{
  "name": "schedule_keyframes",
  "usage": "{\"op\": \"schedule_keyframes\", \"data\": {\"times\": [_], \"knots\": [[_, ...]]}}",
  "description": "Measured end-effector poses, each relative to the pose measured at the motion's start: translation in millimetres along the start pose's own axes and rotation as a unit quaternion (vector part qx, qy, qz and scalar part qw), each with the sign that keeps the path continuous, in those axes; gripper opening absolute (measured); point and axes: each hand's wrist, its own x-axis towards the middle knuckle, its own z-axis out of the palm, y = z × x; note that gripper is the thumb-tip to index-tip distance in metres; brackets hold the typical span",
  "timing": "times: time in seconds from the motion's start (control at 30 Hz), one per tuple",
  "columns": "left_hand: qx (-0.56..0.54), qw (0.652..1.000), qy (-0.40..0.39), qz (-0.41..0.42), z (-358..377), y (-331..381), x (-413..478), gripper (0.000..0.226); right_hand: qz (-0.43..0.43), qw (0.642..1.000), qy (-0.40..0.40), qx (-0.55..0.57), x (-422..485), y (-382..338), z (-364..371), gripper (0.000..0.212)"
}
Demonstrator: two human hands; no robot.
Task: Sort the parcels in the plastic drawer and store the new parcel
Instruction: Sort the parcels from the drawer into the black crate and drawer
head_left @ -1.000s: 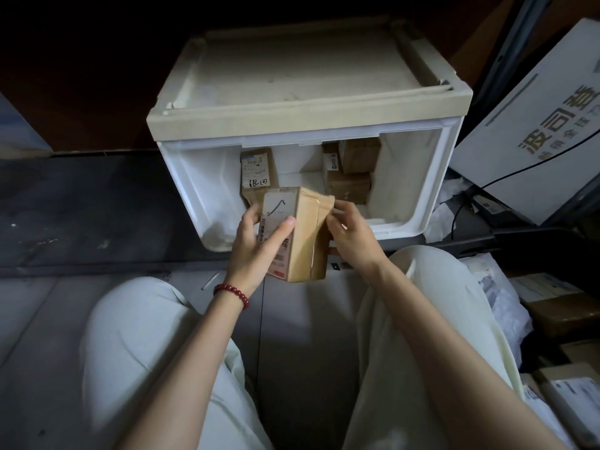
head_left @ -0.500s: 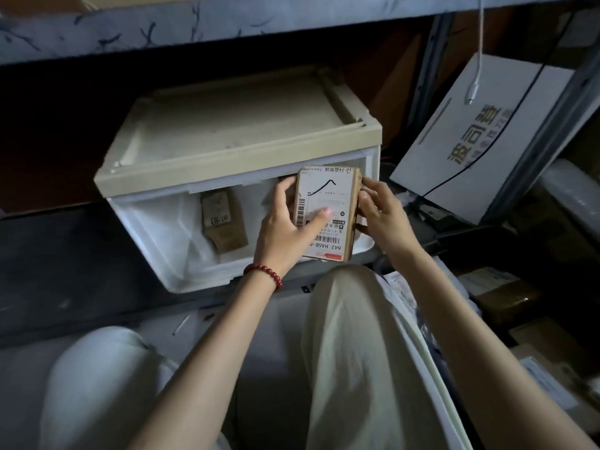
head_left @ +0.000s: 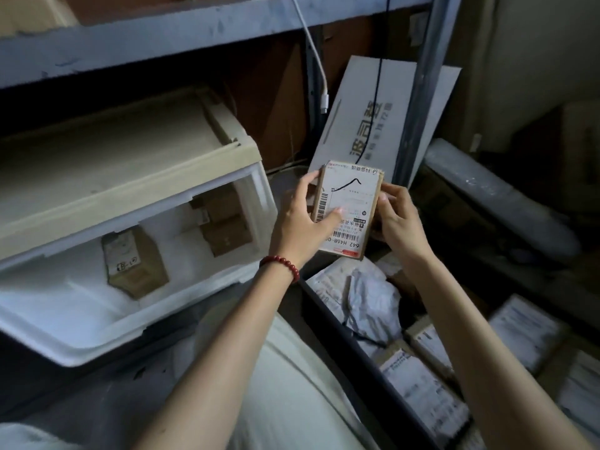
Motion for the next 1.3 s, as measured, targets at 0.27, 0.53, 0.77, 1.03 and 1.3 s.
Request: {"op": "schedule_keyframes", "data": {"times": [0.27, 0.53, 0.77, 1.03, 1.3], "knots": [[-0.004, 0.997, -0.076, 0.007, 73.7, 1.1, 5.1, 0.069, 0.056, 0.997, 0.049, -0.01, -6.5, 38.0, -59.9, 0.04], [0.049, 0.975, -0.21, -0.043, 120.7, -44.1, -12.8, 0.071, 0.142, 0.985, 0.041, -0.091, -36.4, 92.4, -77.4, 0.042], [0.1, 0.954, -0.279, -0.046, 128.0, -66.3, -20.0, 0.063, 0.215, 0.962, 0.022, -0.165, -47.9, 127.2, -75.7, 0.048], [0.124, 0.921, -0.366, -0.057, 132.7, -79.8, -29.3, 0.057, 0.183, 0.951, 0.017, -0.249, -60.2, 145.7, -61.5, 0.041], [0.128, 0.909, -0.395, -0.048, 133.4, -87.1, -29.1, 0.058, 0.167, 0.913, 0.003, -0.371, -61.0, 154.7, -63.2, 0.046]]}}
